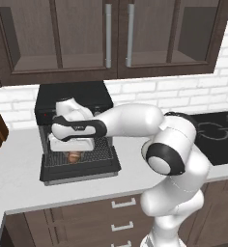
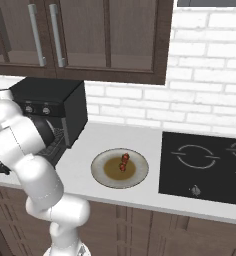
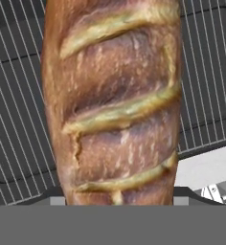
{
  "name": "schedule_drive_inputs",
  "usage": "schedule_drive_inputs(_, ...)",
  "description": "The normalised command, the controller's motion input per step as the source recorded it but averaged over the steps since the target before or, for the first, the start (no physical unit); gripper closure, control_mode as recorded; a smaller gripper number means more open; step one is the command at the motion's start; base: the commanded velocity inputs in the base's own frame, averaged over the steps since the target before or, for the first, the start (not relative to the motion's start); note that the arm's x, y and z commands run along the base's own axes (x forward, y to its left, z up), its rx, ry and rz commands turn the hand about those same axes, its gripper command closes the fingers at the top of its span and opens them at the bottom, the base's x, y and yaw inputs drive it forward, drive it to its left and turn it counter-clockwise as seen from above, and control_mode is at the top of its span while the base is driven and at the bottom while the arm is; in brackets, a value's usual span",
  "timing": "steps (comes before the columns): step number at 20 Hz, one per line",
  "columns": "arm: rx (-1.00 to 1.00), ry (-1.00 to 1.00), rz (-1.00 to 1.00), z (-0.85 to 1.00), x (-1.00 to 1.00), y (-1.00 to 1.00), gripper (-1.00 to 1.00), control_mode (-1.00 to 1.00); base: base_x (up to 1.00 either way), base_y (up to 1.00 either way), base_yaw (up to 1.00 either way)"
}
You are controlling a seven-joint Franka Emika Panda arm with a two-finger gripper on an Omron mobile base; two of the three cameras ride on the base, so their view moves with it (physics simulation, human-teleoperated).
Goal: Pick up the kebab skewer and baguette bread, and place them inside the toaster oven. Close the toaster oven door and start by setting the timer.
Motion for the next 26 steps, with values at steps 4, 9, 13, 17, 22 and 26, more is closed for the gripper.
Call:
schedule_drive_inputs(4, 0.0, 0.0, 0.0, -0.09, 0.02, 0.0, -1.0, -1.0, 0.0, 0.0, 0.0)
schedule_drive_inputs(9, 0.0, 0.0, 0.0, -0.01, 0.07, 0.0, -1.0, -1.0, 0.0, 0.0, 0.0)
schedule_drive_inputs(13, 0.0, 0.0, 0.0, 0.0, 0.0, 0.0, -1.0, -1.0, 0.0, 0.0, 0.0)
schedule_drive_inputs(17, 0.0, -0.02, 0.01, 0.01, 0.0, 0.0, -1.0, -1.0, 0.0, 0.0, 0.0)
schedule_drive_inputs(22, 0.0, -0.03, 0.0, 0.25, 0.0, -0.01, -1.0, -1.0, 0.0, 0.0, 0.0)
schedule_drive_inputs(26, 0.0, -0.03, 0.0, 0.29, -0.11, -0.09, -1.0, -1.0, 0.0, 0.0, 0.0)
